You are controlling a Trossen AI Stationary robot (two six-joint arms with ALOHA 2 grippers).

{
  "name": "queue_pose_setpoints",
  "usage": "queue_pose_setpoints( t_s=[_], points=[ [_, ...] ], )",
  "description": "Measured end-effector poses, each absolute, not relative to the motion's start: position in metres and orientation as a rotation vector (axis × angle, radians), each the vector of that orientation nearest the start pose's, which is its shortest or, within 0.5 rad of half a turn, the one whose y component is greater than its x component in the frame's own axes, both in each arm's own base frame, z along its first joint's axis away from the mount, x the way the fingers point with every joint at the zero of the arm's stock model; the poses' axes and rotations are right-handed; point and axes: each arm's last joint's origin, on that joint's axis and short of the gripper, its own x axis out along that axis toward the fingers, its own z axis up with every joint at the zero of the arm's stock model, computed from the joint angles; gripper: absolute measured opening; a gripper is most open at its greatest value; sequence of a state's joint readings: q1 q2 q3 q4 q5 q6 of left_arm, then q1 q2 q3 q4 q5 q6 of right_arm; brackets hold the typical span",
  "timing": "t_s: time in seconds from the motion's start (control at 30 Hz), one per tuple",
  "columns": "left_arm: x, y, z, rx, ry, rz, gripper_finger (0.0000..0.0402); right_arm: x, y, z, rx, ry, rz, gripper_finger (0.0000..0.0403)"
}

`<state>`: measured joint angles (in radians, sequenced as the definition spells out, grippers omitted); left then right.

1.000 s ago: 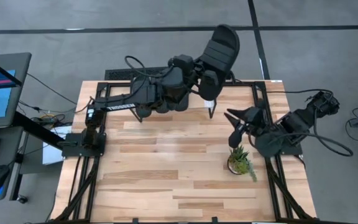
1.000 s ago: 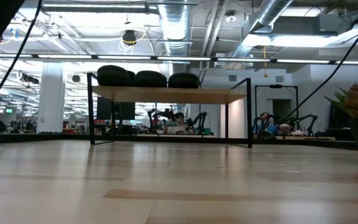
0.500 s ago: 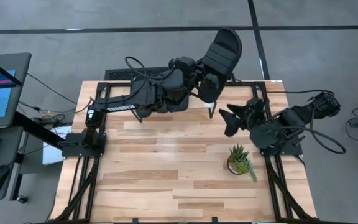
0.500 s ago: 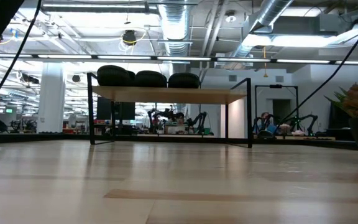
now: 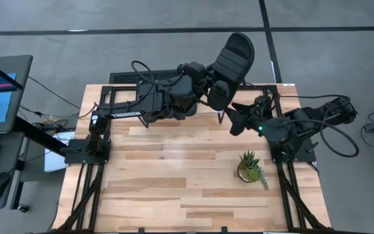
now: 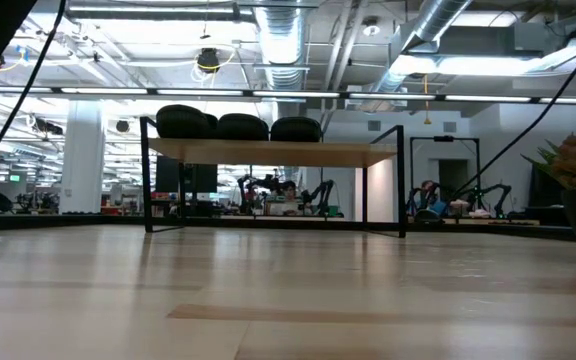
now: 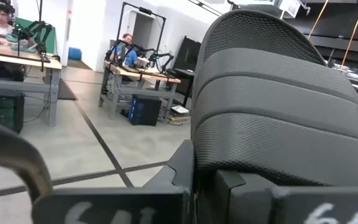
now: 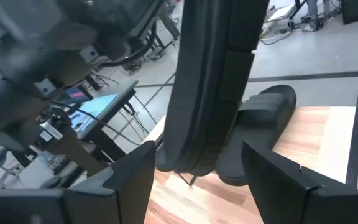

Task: Pick and place slides into the shelf
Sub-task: Put the black slipper on the shelf

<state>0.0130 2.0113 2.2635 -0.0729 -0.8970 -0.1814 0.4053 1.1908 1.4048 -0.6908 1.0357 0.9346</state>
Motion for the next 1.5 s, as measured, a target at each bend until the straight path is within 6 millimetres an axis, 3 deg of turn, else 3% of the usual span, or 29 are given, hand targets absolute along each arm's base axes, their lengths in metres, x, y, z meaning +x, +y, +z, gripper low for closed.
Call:
queue_pose_setpoints(
  t_s=[0.6,0.67,0.8,1.17,1.37,1.5],
  points=[
    [0.439,0.027,0.477,-0.252,-0.25,0.894,0.0,0.225,0.043,0.421,0.574,0.06,-0.759,0.0213],
    [0.439,0.027,0.476,-0.249,-0.243,0.895,0.0,0.225,0.041,0.421,0.567,0.058,-0.764,0.0181],
    [0.439,0.027,0.475,-0.243,-0.231,0.907,0.0,0.225,0.04,0.421,0.458,0.105,-0.759,0.0047],
    [0.431,0.019,0.477,-0.138,-0.124,0.877,0.0012,0.211,0.032,0.422,0.429,0.169,-0.751,0.0048],
    [0.412,0.001,0.491,-0.008,-0.034,0.838,0.0027,0.191,0.016,0.433,0.453,0.148,-0.73,0.0047],
    [0.387,-0.012,0.509,0.049,-0.009,0.813,0.0028,0.181,0.0,0.44,0.512,0.134,-0.707,0.0047]
  ],
)
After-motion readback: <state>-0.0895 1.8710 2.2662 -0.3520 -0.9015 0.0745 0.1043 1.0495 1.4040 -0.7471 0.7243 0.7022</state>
